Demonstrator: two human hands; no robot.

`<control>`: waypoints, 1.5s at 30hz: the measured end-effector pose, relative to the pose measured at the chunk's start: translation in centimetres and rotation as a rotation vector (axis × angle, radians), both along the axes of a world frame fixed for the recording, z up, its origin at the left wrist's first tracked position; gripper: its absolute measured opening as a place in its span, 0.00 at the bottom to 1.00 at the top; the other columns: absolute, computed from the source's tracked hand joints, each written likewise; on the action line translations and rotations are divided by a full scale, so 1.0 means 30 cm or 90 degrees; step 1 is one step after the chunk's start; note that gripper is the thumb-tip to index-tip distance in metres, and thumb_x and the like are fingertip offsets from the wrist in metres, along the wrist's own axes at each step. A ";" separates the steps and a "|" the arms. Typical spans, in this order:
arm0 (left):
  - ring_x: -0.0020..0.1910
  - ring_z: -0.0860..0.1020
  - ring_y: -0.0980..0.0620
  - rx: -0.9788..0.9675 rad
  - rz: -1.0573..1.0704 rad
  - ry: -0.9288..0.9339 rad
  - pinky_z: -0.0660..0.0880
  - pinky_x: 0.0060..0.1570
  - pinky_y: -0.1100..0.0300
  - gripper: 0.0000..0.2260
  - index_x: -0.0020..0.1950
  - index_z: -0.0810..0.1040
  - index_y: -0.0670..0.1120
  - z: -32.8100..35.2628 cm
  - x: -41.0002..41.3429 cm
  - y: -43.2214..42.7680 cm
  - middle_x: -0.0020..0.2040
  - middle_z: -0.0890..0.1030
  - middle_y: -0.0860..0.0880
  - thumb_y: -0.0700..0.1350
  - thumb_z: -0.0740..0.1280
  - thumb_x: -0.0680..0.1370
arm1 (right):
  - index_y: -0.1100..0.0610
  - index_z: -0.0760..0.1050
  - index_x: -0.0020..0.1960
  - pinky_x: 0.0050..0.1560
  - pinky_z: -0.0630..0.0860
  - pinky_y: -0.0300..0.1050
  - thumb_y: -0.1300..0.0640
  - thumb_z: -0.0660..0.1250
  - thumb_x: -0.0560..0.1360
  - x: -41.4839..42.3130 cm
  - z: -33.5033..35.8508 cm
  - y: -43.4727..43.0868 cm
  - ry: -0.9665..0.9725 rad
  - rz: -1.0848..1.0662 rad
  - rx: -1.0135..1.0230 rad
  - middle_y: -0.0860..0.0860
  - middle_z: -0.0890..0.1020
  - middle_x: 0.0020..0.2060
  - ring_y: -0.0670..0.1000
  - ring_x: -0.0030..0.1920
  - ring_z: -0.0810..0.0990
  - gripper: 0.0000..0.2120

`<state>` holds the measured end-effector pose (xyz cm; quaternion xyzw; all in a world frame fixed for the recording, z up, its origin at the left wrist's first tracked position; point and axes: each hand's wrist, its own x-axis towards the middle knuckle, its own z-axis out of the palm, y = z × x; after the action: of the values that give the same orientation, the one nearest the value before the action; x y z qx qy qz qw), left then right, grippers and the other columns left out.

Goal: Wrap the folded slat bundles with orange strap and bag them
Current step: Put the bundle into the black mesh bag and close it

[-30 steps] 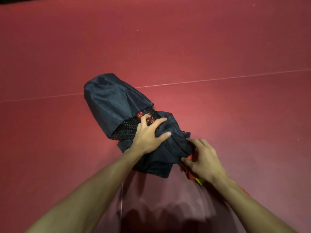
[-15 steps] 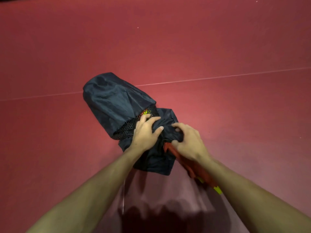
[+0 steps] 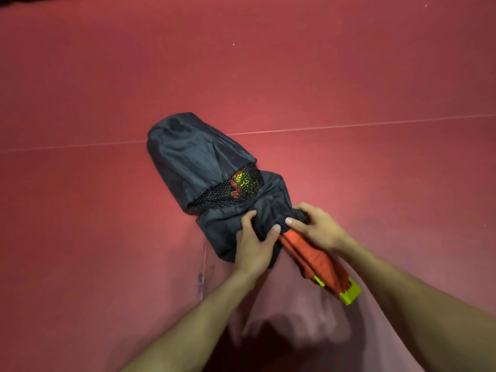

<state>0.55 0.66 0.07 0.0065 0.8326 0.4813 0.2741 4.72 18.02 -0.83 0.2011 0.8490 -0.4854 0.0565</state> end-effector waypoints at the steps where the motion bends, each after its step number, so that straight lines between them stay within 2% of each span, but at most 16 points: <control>1: 0.62 0.77 0.47 -0.003 0.014 0.001 0.72 0.66 0.52 0.24 0.69 0.67 0.53 -0.003 -0.013 0.003 0.62 0.77 0.48 0.55 0.71 0.76 | 0.46 0.71 0.40 0.39 0.69 0.35 0.53 0.70 0.76 0.000 -0.001 0.005 0.011 -0.013 0.000 0.40 0.76 0.34 0.36 0.35 0.72 0.10; 5: 0.52 0.80 0.41 -0.009 0.048 0.021 0.75 0.57 0.47 0.13 0.58 0.70 0.50 -0.020 -0.016 0.009 0.47 0.80 0.48 0.49 0.70 0.78 | 0.51 0.67 0.38 0.39 0.66 0.44 0.56 0.70 0.77 0.009 -0.006 0.026 0.025 -0.042 -0.030 0.45 0.71 0.33 0.44 0.35 0.68 0.14; 8: 0.55 0.80 0.46 0.028 0.005 0.021 0.75 0.60 0.50 0.13 0.58 0.71 0.51 -0.019 0.051 0.015 0.53 0.82 0.50 0.52 0.68 0.77 | 0.54 0.68 0.43 0.44 0.68 0.40 0.58 0.67 0.78 0.037 -0.005 0.032 0.032 0.021 -0.091 0.49 0.71 0.39 0.45 0.41 0.69 0.09; 10: 0.59 0.78 0.49 0.031 -0.042 0.022 0.72 0.63 0.53 0.14 0.62 0.71 0.52 -0.020 0.082 0.025 0.59 0.80 0.52 0.50 0.68 0.79 | 0.56 0.68 0.48 0.44 0.69 0.35 0.60 0.63 0.81 0.047 0.012 0.024 0.026 0.057 -0.164 0.48 0.72 0.39 0.40 0.39 0.70 0.04; 12: 0.59 0.79 0.48 0.066 -0.017 0.006 0.73 0.64 0.48 0.14 0.58 0.70 0.60 -0.026 0.088 0.039 0.60 0.80 0.51 0.56 0.67 0.75 | 0.58 0.68 0.52 0.45 0.70 0.32 0.62 0.59 0.82 0.044 0.029 0.010 0.013 0.067 -0.209 0.47 0.73 0.40 0.36 0.38 0.71 0.00; 15: 0.54 0.82 0.45 0.126 0.049 -0.052 0.76 0.61 0.40 0.12 0.50 0.71 0.63 -0.072 0.072 0.045 0.54 0.83 0.46 0.61 0.66 0.68 | 0.59 0.68 0.53 0.49 0.74 0.40 0.63 0.58 0.83 0.038 0.034 -0.020 0.020 0.003 -0.369 0.55 0.75 0.44 0.45 0.45 0.74 0.01; 19: 0.46 0.79 0.47 0.190 0.074 -0.055 0.76 0.52 0.42 0.05 0.46 0.73 0.62 -0.027 0.052 0.035 0.52 0.83 0.40 0.53 0.67 0.73 | 0.59 0.70 0.60 0.47 0.80 0.43 0.63 0.56 0.83 0.027 0.031 -0.068 -0.001 -0.075 -0.554 0.56 0.81 0.50 0.48 0.46 0.82 0.08; 23: 0.47 0.80 0.49 0.205 0.002 -0.058 0.77 0.53 0.45 0.05 0.52 0.75 0.52 0.062 -0.009 0.020 0.49 0.83 0.44 0.42 0.66 0.81 | 0.63 0.67 0.67 0.43 0.82 0.48 0.61 0.56 0.83 -0.015 0.075 -0.071 -0.020 -0.117 -0.617 0.60 0.81 0.51 0.54 0.43 0.83 0.13; 26: 0.43 0.80 0.51 0.206 0.003 -0.040 0.77 0.49 0.51 0.05 0.50 0.76 0.47 0.166 -0.076 0.004 0.44 0.82 0.47 0.38 0.64 0.82 | 0.65 0.68 0.66 0.45 0.82 0.50 0.60 0.56 0.83 -0.066 0.171 -0.062 -0.010 -0.140 -0.645 0.62 0.80 0.52 0.54 0.43 0.83 0.14; 28: 0.37 0.78 0.56 0.204 0.024 -0.046 0.78 0.38 0.59 0.06 0.47 0.76 0.47 0.276 -0.136 0.007 0.39 0.80 0.51 0.40 0.64 0.82 | 0.65 0.70 0.64 0.51 0.80 0.52 0.60 0.56 0.83 -0.118 0.267 -0.051 0.004 -0.136 -0.643 0.61 0.81 0.53 0.55 0.46 0.83 0.13; 30: 0.34 0.77 0.60 0.193 0.027 -0.039 0.76 0.32 0.62 0.06 0.46 0.75 0.49 0.396 -0.190 0.010 0.38 0.78 0.53 0.43 0.64 0.83 | 0.65 0.72 0.63 0.51 0.80 0.48 0.61 0.56 0.83 -0.173 0.377 -0.038 0.036 -0.131 -0.589 0.57 0.84 0.48 0.52 0.44 0.83 0.13; 33: 0.38 0.76 0.53 0.240 0.043 0.024 0.73 0.36 0.58 0.05 0.47 0.75 0.50 0.582 -0.256 0.009 0.40 0.77 0.51 0.42 0.65 0.82 | 0.68 0.72 0.61 0.37 0.79 0.37 0.64 0.56 0.83 -0.249 0.542 -0.055 0.103 -0.147 -0.478 0.53 0.83 0.38 0.44 0.33 0.81 0.12; 36: 0.30 0.74 0.54 0.307 0.037 0.025 0.68 0.30 0.60 0.06 0.48 0.74 0.49 0.787 -0.302 0.009 0.35 0.78 0.51 0.41 0.64 0.83 | 0.61 0.72 0.52 0.27 0.74 0.39 0.64 0.56 0.83 -0.289 0.698 -0.094 0.139 -0.157 -0.447 0.56 0.77 0.37 0.47 0.29 0.78 0.07; 40: 0.22 0.73 0.55 0.327 0.017 0.048 0.69 0.23 0.65 0.07 0.47 0.72 0.49 1.042 -0.330 -0.043 0.30 0.78 0.49 0.40 0.62 0.83 | 0.54 0.70 0.46 0.26 0.73 0.40 0.60 0.58 0.83 -0.340 0.966 -0.116 0.198 -0.137 -0.318 0.54 0.74 0.37 0.50 0.35 0.73 0.07; 43: 0.23 0.75 0.54 0.390 0.043 0.063 0.72 0.23 0.63 0.08 0.45 0.72 0.48 1.221 -0.342 -0.076 0.30 0.79 0.48 0.40 0.63 0.83 | 0.55 0.70 0.42 0.32 0.72 0.42 0.61 0.61 0.81 -0.352 1.190 -0.127 0.328 -0.091 -0.198 0.52 0.74 0.34 0.50 0.35 0.73 0.09; 45: 0.26 0.77 0.54 0.475 0.059 0.090 0.76 0.27 0.61 0.07 0.45 0.73 0.47 1.382 -0.356 -0.075 0.34 0.80 0.46 0.40 0.62 0.83 | 0.56 0.71 0.41 0.33 0.71 0.42 0.62 0.62 0.81 -0.353 1.363 -0.134 0.407 -0.081 -0.200 0.53 0.75 0.34 0.49 0.34 0.73 0.10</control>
<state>-10.14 -1.59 41.53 0.1015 0.6162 0.7616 0.1731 -5.88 14.00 40.07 0.0804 0.7244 -0.6510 -0.2119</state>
